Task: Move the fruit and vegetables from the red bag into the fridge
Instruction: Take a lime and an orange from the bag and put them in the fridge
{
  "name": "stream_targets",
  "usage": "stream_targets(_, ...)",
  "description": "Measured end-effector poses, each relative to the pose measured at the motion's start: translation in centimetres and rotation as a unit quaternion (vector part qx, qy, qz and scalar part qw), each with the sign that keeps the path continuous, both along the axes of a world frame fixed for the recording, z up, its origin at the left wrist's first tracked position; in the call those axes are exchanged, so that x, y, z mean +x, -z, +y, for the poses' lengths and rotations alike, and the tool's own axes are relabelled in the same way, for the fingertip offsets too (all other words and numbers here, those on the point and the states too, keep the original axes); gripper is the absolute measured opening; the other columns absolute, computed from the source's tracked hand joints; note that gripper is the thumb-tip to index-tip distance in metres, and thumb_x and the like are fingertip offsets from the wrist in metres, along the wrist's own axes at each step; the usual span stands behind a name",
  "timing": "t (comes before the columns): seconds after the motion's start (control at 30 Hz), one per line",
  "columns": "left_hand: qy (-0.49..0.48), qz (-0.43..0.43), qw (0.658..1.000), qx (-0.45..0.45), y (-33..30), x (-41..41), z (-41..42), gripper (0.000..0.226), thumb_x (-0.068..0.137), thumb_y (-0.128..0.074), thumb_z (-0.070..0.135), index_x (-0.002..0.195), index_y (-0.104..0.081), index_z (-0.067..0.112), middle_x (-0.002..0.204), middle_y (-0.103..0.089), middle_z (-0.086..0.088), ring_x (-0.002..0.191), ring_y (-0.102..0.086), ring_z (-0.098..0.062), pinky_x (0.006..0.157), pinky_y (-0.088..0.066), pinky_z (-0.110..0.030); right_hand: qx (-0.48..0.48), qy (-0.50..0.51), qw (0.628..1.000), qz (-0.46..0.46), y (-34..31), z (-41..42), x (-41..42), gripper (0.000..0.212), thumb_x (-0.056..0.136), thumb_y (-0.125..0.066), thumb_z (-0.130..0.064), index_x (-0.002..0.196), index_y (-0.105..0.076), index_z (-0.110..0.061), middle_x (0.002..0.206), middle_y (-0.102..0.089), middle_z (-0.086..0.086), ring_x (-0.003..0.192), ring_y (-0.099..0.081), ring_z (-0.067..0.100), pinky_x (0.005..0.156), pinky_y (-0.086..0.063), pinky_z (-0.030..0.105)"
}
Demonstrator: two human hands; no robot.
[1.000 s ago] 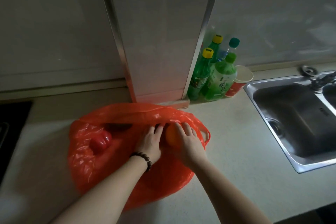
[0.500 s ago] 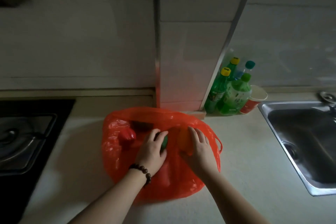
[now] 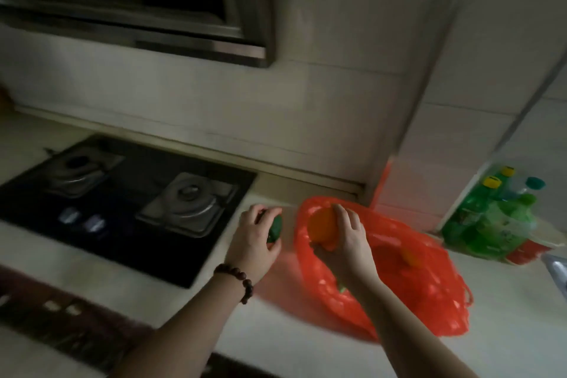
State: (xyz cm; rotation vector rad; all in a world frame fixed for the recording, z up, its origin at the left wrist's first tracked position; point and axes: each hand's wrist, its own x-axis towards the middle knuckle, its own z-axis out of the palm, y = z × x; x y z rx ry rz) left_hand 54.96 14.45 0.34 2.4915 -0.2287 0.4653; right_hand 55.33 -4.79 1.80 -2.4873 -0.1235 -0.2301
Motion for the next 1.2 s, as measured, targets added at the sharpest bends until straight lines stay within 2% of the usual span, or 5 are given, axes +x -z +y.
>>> stream_targets(0.37, -0.267, -0.016, 0.963, -0.022, -4.1, -18.1, 23.6, 0.052, 0.083, -0.065, 0.022, 0.132, -0.045, 0.021, 0.134, -0.036, -0.006, 0.119, -0.039, -0.025, 0.100, -0.043, -0.035, 0.037, -0.260, 0.965, 0.000, -3.7, 25.8, -9.2, 0.090, 0.071, -0.078, -0.041, 0.141, -0.023, -0.031, 0.143, -0.028, -0.002, 0.126, -0.038, 0.025, 0.096, -0.045, 0.040)
stream_targets(0.73, -0.476, -0.051, 0.878, -0.007, -6.7, -37.4, 38.0, 0.051, 0.081, -0.067, 0.020, 0.128, -0.047, 0.021, 0.128, -0.040, -0.003, 0.116, -0.041, -0.022, 0.096, -0.047, -0.036, 0.075, -0.485, 0.871, -0.017, -5.1, 47.0, -22.4, 0.087, 0.071, -0.077, -0.040, 0.140, -0.025, -0.030, 0.142, -0.028, 0.000, 0.124, -0.040, 0.023, 0.091, -0.046, 0.037)
stream_targets(0.9, -0.524, -0.056, 0.850, 0.006, -7.1, -41.1, 43.0, 0.052, 0.080, -0.068, 0.018, 0.127, -0.046, 0.021, 0.129, -0.040, -0.004, 0.118, -0.040, -0.023, 0.097, -0.044, -0.031, 0.069, -0.520, 0.851, -0.030, -5.4, 53.7, -24.9, 0.089, 0.071, -0.077, -0.044, 0.140, -0.022, -0.032, 0.144, -0.030, 0.001, 0.125, -0.041, 0.026, 0.095, -0.047, 0.046)
stream_targets(1.0, -0.545, -0.052, 0.837, 0.009, -7.4, -41.6, 46.5, 0.053, 0.080, -0.069, 0.019, 0.128, -0.046, 0.021, 0.131, -0.040, -0.005, 0.120, -0.040, -0.025, 0.097, -0.047, -0.037, 0.067, -0.534, 0.842, -0.028, -5.8, 57.8, -25.1, 0.089, 0.072, -0.077, -0.042, 0.141, -0.022, -0.031, 0.144, -0.029, 0.000, 0.125, -0.041, 0.025, 0.094, -0.046, 0.041)
stream_targets(1.2, -0.572, -0.058, 0.818, 0.023, -8.0, -39.5, 55.3, 0.054, 0.080, -0.069, 0.020, 0.129, -0.046, 0.019, 0.131, -0.040, -0.007, 0.119, -0.040, -0.026, 0.097, -0.046, -0.034, 0.075, -0.556, 0.827, -0.041, -6.2, 67.4, -22.4, 0.088, 0.071, -0.078, -0.039, 0.141, -0.026, -0.028, 0.144, -0.030, 0.002, 0.124, -0.041, 0.027, 0.093, -0.047, 0.042)
